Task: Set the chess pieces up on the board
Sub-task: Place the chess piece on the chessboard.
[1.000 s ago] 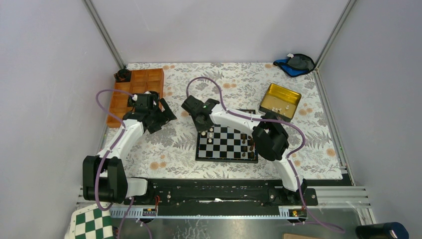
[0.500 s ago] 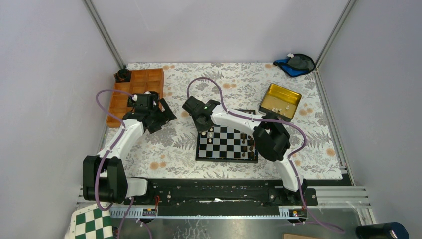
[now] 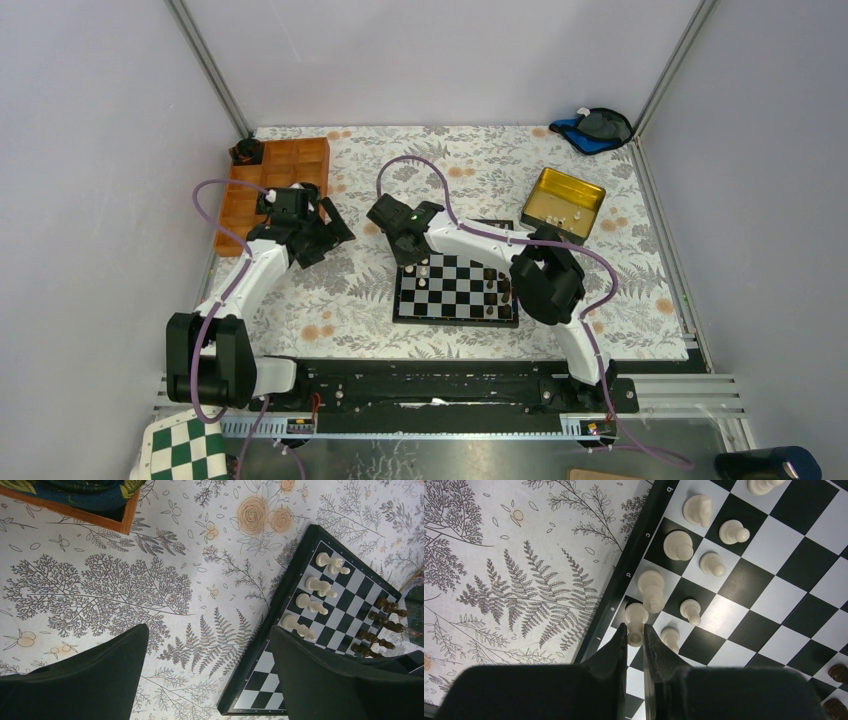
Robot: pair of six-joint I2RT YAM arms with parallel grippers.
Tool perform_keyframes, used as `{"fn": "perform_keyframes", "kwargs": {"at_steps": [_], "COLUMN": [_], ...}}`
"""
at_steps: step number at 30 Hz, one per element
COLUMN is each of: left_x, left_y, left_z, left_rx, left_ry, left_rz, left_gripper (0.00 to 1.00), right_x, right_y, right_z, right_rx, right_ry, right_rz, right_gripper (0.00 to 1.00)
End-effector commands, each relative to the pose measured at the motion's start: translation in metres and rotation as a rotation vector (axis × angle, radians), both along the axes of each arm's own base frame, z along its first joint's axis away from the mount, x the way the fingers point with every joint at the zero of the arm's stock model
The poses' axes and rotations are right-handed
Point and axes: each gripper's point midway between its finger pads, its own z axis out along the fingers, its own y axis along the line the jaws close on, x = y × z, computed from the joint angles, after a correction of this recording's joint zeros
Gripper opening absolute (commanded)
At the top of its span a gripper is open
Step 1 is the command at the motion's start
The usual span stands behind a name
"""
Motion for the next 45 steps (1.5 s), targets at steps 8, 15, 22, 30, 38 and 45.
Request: {"fn": "perform_keyframes", "kwargs": {"at_steps": [8, 15, 22, 30, 38, 45], "left_x": [0.007, 0.006, 0.006, 0.007, 0.007, 0.012], "left_y": [-0.002, -0.002, -0.002, -0.002, 0.002, 0.003], "left_z": [0.01, 0.01, 0.011, 0.012, 0.013, 0.025], "left_rx": [-0.002, -0.003, -0.002, -0.002, 0.013, 0.015], "left_ry": [-0.043, -0.043, -0.047, -0.05, -0.06, -0.092], "left_rz": [-0.017, -0.016, -0.018, -0.015, 0.001, 0.013], "left_gripper": [0.99, 0.99, 0.99, 0.99, 0.99, 0.99], "right_x": [-0.017, -0.02, -0.02, -0.02, -0.015, 0.0], "right_y": [-0.01, -0.011, -0.011, -0.01, -0.012, -0.013], "right_z": [0.004, 0.003, 0.002, 0.006, 0.018, 0.069], "right_rx": [-0.034, -0.037, -0.041, -0.041, -0.048, -0.006], "right_ry": [0.023, 0.029, 0.029, 0.02, -0.007, -0.122], "right_rz": [0.0, 0.003, 0.003, 0.011, 0.018, 0.005], "right_gripper": [0.0, 0.0, 0.02, 0.36, 0.41, 0.43]}}
